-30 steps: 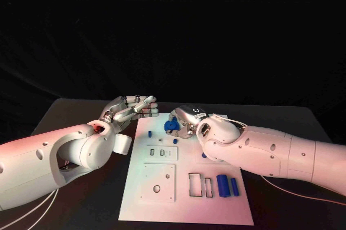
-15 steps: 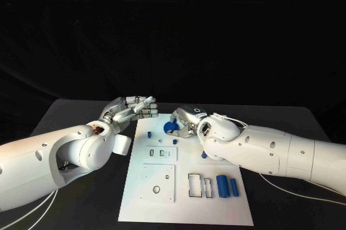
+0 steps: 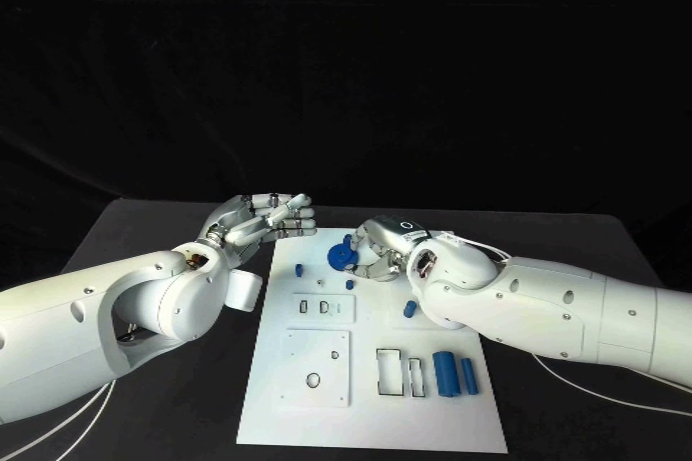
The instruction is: Assemble the parts on the task board
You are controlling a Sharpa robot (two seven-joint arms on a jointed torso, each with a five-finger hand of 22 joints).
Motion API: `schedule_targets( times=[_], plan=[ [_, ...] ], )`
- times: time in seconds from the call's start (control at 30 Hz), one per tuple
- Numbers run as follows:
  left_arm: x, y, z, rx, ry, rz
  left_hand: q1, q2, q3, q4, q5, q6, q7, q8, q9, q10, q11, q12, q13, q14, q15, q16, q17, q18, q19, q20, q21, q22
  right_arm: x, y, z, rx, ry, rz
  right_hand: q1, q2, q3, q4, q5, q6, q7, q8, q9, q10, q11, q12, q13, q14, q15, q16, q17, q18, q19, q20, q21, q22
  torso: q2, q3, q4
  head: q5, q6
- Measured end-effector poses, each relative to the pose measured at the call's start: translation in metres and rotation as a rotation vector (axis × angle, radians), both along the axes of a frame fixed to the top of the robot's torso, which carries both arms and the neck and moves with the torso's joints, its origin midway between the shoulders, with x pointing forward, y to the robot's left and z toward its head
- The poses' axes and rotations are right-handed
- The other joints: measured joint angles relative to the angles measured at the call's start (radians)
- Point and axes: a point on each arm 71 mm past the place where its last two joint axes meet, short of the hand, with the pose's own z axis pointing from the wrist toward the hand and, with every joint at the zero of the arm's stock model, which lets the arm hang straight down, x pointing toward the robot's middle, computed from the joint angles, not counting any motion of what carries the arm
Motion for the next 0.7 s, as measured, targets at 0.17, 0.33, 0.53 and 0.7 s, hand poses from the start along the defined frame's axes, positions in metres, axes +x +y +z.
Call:
schedule_targets(
  times=[0.17, 0.33, 0.53, 0.7],
  plan=[
    [0.001, 0.002, 0.000, 0.002, 0.000, 0.005, 0.000, 0.000, 0.000, 0.000, 0.000, 0.000, 0.000, 0.000, 0.000, 0.000, 0.000, 0.000, 0.000, 0.000, 0.000, 0.000, 0.000, 0.000, 0.000, 0.000, 0.000, 0.000, -0.007, -0.023, 0.011, 0.046, -0.024, -0.015, 0.022, -0.003, 0.014, -0.003, 0.004, 0.000, 0.000, 0.000, -0.003, 0.000, 0.000, 0.000, 0.000, 0.000, 0.000, 0.000, 0.000, 0.000, 0.000, 0.000, 0.000, 0.000, -0.002, 0.0004, -0.0025, 0.001, 0.001],
    [0.002, 0.005, -0.001, 0.005, 0.000, 0.012, 0.000, 0.000, 0.000, 0.000, 0.000, 0.000, 0.000, 0.000, 0.000, 0.000, 0.000, 0.000, 0.000, 0.000, 0.000, 0.000, 0.000, 0.000, 0.000, 0.000, 0.000, 0.000, -0.009, -0.061, 0.031, 0.125, -0.031, -0.062, 0.066, -0.007, 0.035, -0.013, 0.004, 0.003, -0.003, 0.004, -0.008, 0.000, 0.000, -0.004, 0.000, 0.000, 0.000, 0.000, 0.000, 0.000, -0.009, 0.000, -0.029, 0.000, -0.007, 0.0021, -0.0067, -0.003, 0.003],
    [0.003, 0.007, -0.001, 0.007, 0.000, 0.018, 0.000, 0.000, -0.004, 0.004, 0.000, 0.000, 0.000, 0.000, 0.000, 0.000, 0.000, 0.000, 0.000, 0.000, 0.000, -0.005, 0.002, 0.000, 0.000, 0.000, 0.000, -0.002, -0.005, -0.125, 0.041, 0.232, 0.028, -0.166, 0.118, -0.027, 0.064, -0.042, -0.012, 0.003, -0.003, 0.004, -0.017, 0.000, 0.000, -0.009, 0.000, 0.000, 0.000, 0.000, 0.001, 0.000, -0.014, 0.000, -0.039, 0.000, -0.013, 0.0058, -0.0147, -0.010, 0.002],
    [0.004, 0.005, -0.002, 0.006, 0.001, 0.015, 0.000, 0.000, -0.004, 0.004, 0.000, 0.000, 0.000, 0.000, 0.000, 0.000, 0.000, 0.000, 0.000, 0.000, 0.000, -0.005, 0.002, 0.000, 0.000, 0.000, 0.000, -0.002, -0.006, -0.163, 0.040, 0.268, 0.086, -0.206, 0.135, -0.043, 0.051, -0.060, -0.010, 0.003, -0.003, 0.004, -0.022, 0.000, 0.000, -0.009, 0.000, 0.000, 0.000, 0.000, 0.001, 0.000, -0.017, 0.002, -0.043, 0.000, -0.018, 0.0098, -0.0183, -0.018, 0.002]
  ],
)
